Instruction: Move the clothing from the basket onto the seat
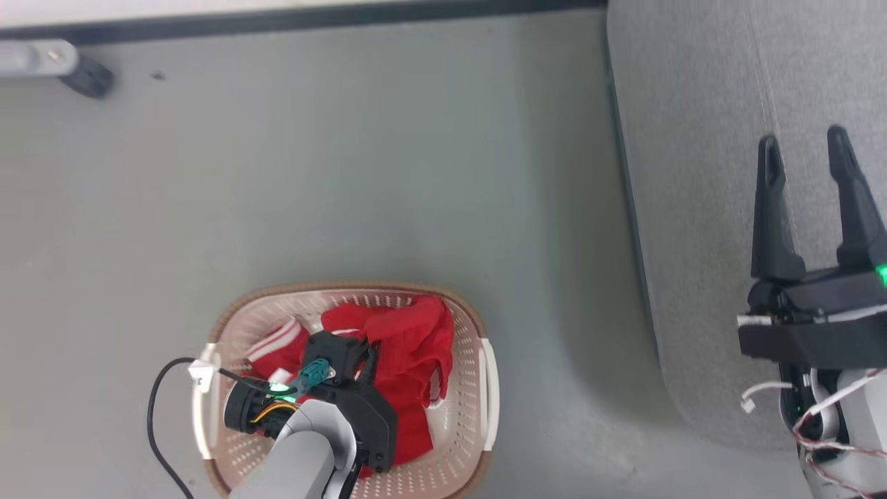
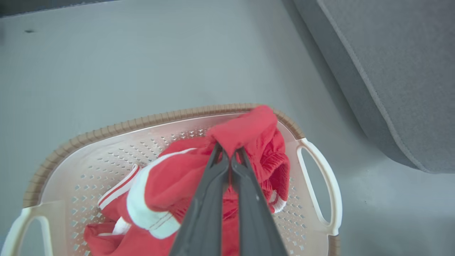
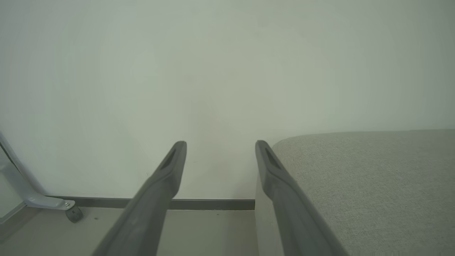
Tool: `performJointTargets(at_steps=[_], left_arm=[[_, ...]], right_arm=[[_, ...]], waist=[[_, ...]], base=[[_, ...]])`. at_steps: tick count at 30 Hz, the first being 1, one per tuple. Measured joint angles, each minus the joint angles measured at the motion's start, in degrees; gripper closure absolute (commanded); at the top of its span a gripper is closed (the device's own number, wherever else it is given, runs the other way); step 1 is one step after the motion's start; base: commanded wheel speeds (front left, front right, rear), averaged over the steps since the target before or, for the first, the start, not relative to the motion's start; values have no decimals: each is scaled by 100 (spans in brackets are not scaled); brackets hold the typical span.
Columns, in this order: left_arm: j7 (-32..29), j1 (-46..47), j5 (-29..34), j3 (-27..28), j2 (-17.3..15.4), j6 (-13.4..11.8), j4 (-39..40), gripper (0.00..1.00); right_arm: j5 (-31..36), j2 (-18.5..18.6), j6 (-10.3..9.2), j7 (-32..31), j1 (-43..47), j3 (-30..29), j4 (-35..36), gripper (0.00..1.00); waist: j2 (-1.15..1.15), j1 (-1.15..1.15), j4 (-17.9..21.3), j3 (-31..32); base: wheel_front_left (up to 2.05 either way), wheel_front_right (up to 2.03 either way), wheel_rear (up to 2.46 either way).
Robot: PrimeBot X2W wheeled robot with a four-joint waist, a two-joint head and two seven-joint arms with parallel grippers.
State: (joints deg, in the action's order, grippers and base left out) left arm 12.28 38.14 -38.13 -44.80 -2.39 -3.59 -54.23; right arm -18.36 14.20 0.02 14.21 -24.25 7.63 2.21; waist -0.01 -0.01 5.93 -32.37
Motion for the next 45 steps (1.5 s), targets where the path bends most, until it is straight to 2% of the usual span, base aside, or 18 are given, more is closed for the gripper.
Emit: performJointTargets(at_steps=[11, 19, 27, 40, 45], left_arm=[[164, -228, -104, 337, 3, -46, 246, 100], [200, -468, -68, 536, -233, -103, 719, 100], [200, -930, 3, 895, -463, -213, 1513, 100], [201, -2004, 344, 1533, -1026, -344, 2814, 100], [201, -2413, 464, 1777, -1090, -352, 3299, 100]], right_arm=[[-188, -29, 0, 0, 593, -42, -502, 0], [-263, -157, 42, 0, 960, 102, -882, 0], [-281, -204, 67, 1, 1262, 168, -1040, 0], [-286, -190, 65, 1, 1869, 145, -944, 0], [-288, -187, 42, 0, 2121, 104, -802, 0]], waist=[[0, 0, -395, 800], [0, 0, -560, 1413], [-1, 0, -610, 2028], [0, 0, -658, 2790], [0, 0, -689, 2982]], base=[[0, 0, 0], [0, 0, 0], [0, 0, 0], [0, 0, 0], [0, 0, 0]])
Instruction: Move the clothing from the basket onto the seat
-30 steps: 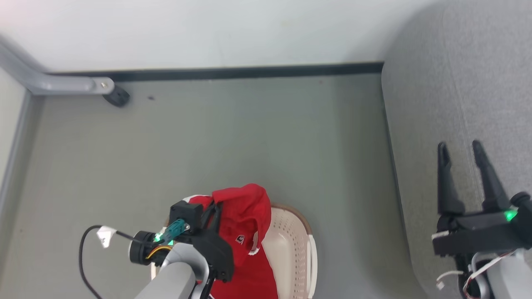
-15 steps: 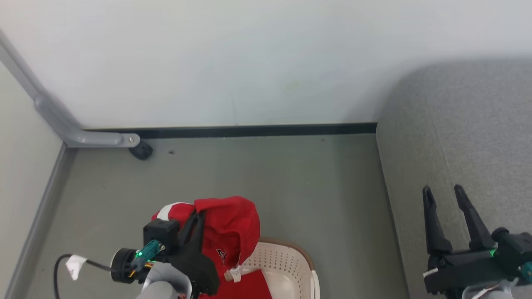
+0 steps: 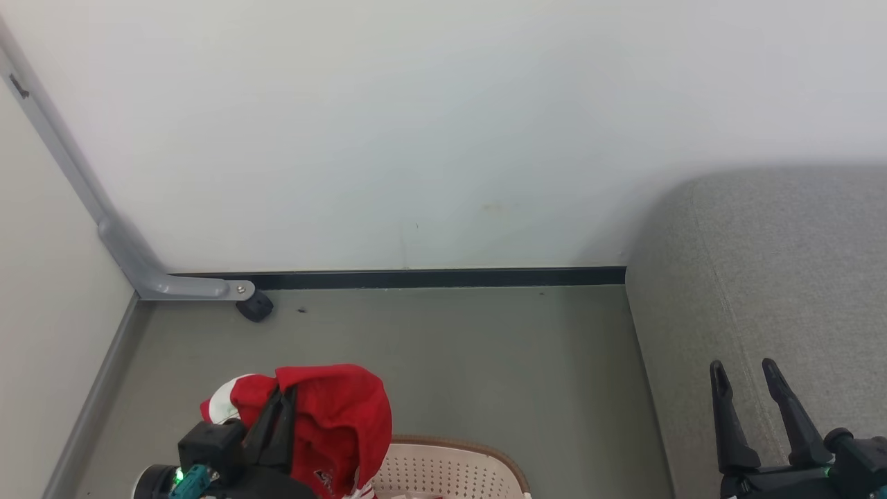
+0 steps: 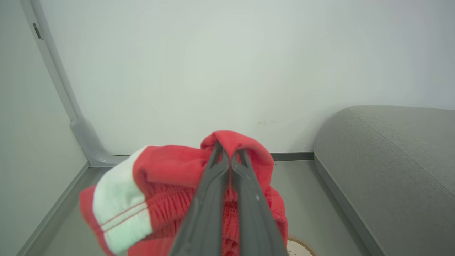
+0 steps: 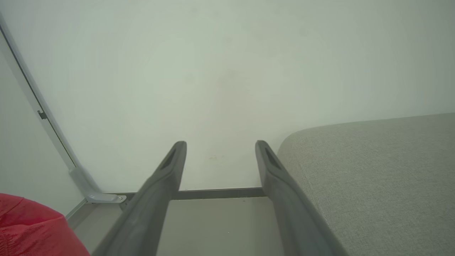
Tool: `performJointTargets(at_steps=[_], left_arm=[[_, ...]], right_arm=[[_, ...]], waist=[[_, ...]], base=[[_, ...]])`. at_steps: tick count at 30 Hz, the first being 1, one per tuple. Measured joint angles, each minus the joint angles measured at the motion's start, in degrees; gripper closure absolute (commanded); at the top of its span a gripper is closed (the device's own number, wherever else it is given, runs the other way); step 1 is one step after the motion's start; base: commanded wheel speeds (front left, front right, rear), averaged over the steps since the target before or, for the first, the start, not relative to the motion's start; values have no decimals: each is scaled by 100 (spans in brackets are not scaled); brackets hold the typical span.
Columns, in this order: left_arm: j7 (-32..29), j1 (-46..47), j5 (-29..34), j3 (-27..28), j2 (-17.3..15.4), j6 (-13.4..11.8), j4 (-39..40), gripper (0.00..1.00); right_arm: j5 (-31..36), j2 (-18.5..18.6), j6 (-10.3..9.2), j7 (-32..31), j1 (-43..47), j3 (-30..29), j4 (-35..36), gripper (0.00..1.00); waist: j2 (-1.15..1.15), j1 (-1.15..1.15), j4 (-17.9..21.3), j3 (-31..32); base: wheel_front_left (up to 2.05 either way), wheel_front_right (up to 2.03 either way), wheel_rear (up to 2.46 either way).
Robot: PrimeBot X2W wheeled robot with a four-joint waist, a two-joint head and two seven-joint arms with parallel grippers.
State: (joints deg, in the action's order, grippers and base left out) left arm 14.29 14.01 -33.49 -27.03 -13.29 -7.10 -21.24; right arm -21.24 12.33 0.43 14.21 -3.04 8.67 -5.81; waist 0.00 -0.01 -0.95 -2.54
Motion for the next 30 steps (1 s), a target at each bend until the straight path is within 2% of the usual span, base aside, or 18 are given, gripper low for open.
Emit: performJointTargets(at_steps=[8, 15, 26, 30], left_arm=[[0, -414, 404, 591, 30, -1, 713, 100], [1, -504, 867, 818, 138, -1, 1664, 100], [2, -177, 1226, 824, 318, -1, 2733, 100], [2, 146, 1261, 692, 441, -1, 2936, 100]], right_arm=[[-2, -20, -52, 0, 237, 9, 82, 0], [-34, -46, -94, -2, 310, 59, 207, 0], [-32, -137, -81, -87, 407, 365, 330, 0], [9, -201, 14, -160, 405, 586, 377, 0]], waist=[[0, 0, -62, 187], [0, 0, -70, 284], [0, 1, -77, 334], [0, 1, -88, 322]], base=[[0, 0, 0], [0, 0, 0], [0, 0, 0], [0, 0, 0]])
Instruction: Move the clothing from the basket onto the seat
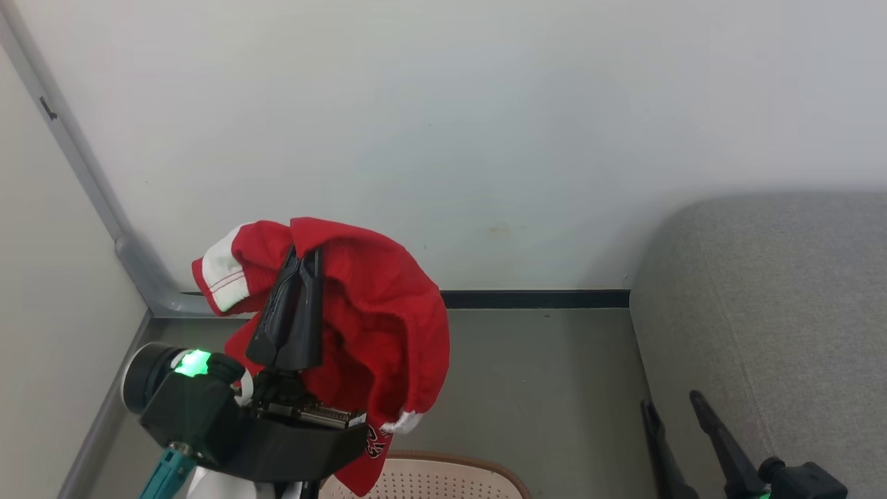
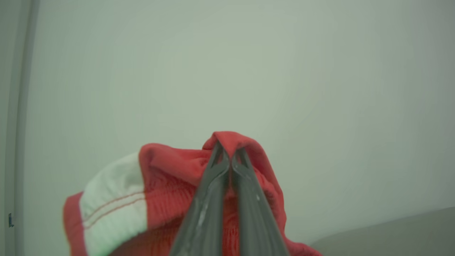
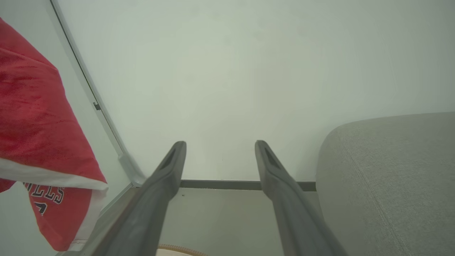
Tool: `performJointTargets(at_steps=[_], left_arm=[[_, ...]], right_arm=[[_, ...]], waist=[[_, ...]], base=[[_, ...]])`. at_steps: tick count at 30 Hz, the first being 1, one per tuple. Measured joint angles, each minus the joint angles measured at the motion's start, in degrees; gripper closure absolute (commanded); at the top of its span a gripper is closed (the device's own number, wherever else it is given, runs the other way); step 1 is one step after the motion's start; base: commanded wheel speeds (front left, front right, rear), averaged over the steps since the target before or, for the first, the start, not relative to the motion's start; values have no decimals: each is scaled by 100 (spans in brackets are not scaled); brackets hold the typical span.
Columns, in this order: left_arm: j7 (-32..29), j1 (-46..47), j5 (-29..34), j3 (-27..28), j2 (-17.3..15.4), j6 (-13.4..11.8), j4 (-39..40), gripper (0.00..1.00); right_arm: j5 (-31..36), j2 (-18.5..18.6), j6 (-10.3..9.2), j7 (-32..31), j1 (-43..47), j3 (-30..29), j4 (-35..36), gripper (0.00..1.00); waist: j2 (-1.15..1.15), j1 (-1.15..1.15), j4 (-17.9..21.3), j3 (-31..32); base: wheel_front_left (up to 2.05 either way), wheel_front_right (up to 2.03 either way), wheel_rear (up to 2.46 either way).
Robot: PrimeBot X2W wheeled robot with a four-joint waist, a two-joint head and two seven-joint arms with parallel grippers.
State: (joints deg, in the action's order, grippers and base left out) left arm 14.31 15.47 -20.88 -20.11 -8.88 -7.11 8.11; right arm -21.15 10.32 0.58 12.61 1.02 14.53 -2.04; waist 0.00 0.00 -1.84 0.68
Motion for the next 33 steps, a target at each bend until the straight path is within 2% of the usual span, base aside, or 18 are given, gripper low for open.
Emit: performJointTargets(at_steps=[10, 19, 33], left_arm=[[-11, 602, 40, -400, 315, 9, 214, 100], [-154, 793, 55, -815, 402, 126, 341, 100], [-345, 816, 36, -1332, 491, 309, 335, 100]], right_arm=[[58, -136, 247, -152, -58, 526, 38, 0], [181, -402, 414, -253, -495, 1135, 89, 0], [212, -466, 599, -356, -1279, 1853, -79, 0]], waist=[[0, 0, -89, -5], [0, 0, -155, -4], [0, 0, -390, -2]], base=[[0, 0, 0], [0, 0, 0], [0, 0, 0]])
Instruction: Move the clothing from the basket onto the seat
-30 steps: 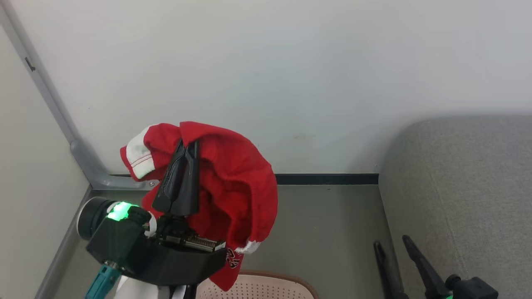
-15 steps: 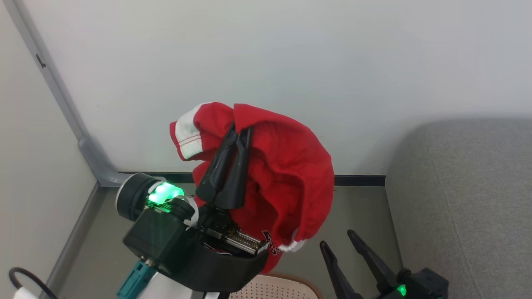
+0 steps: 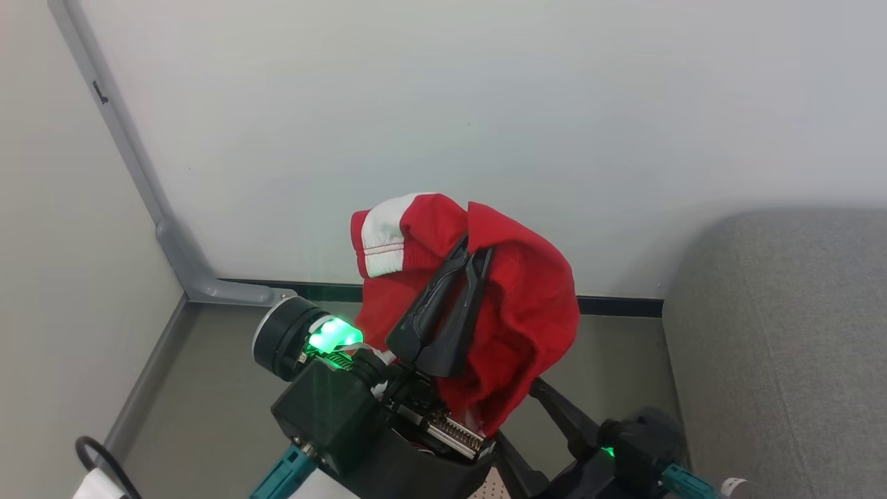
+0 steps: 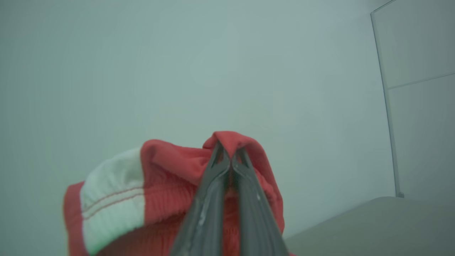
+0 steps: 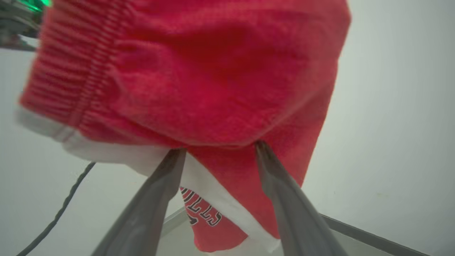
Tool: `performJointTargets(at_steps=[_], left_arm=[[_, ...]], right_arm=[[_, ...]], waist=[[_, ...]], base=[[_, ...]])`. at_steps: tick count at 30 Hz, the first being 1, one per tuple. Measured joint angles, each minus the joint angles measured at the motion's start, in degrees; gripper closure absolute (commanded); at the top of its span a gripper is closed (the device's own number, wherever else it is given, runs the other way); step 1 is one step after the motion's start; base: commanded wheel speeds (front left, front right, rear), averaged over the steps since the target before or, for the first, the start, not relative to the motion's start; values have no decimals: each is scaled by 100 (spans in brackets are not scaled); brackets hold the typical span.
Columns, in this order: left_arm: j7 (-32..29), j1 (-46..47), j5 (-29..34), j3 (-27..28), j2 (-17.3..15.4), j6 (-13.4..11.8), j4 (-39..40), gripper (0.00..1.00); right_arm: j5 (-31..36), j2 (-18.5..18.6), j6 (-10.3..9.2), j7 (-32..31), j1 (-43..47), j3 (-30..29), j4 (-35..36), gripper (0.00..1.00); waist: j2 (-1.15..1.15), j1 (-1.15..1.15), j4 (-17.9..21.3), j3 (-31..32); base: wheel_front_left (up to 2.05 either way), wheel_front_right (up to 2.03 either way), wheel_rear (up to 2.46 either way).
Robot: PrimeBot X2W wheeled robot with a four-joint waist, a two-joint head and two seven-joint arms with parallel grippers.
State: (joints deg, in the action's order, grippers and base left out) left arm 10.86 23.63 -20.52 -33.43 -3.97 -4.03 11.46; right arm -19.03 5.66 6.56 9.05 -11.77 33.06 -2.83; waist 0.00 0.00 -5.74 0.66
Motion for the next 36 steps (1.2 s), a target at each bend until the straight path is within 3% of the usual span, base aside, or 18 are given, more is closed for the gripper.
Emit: performJointTargets(at_steps=[10, 11, 13, 36], left_arm=[[-127, -1, -29, -178, 2, 9, 0, 100], [-136, -1, -44, -192, 2, 10, 1, 100], [-169, -1, -56, -211, 3, 49, 2, 100], [-253, -1, -60, -174, 0, 22, -2, 100]], right_arm=[[-82, -75, 36, 10, -349, 410, -162, 0], [-108, -81, 45, 10, -393, 427, -186, 16], [-159, -86, 48, 19, -442, 452, -219, 100], [-435, 29, 49, 213, -520, 720, -314, 100]], waist=[[0, 0, -61, -4], [0, 0, -63, -4], [0, 0, -67, -5], [0, 0, -37, 0]], base=[[0, 0, 0], [0, 0, 0], [0, 0, 0], [0, 0, 0]])
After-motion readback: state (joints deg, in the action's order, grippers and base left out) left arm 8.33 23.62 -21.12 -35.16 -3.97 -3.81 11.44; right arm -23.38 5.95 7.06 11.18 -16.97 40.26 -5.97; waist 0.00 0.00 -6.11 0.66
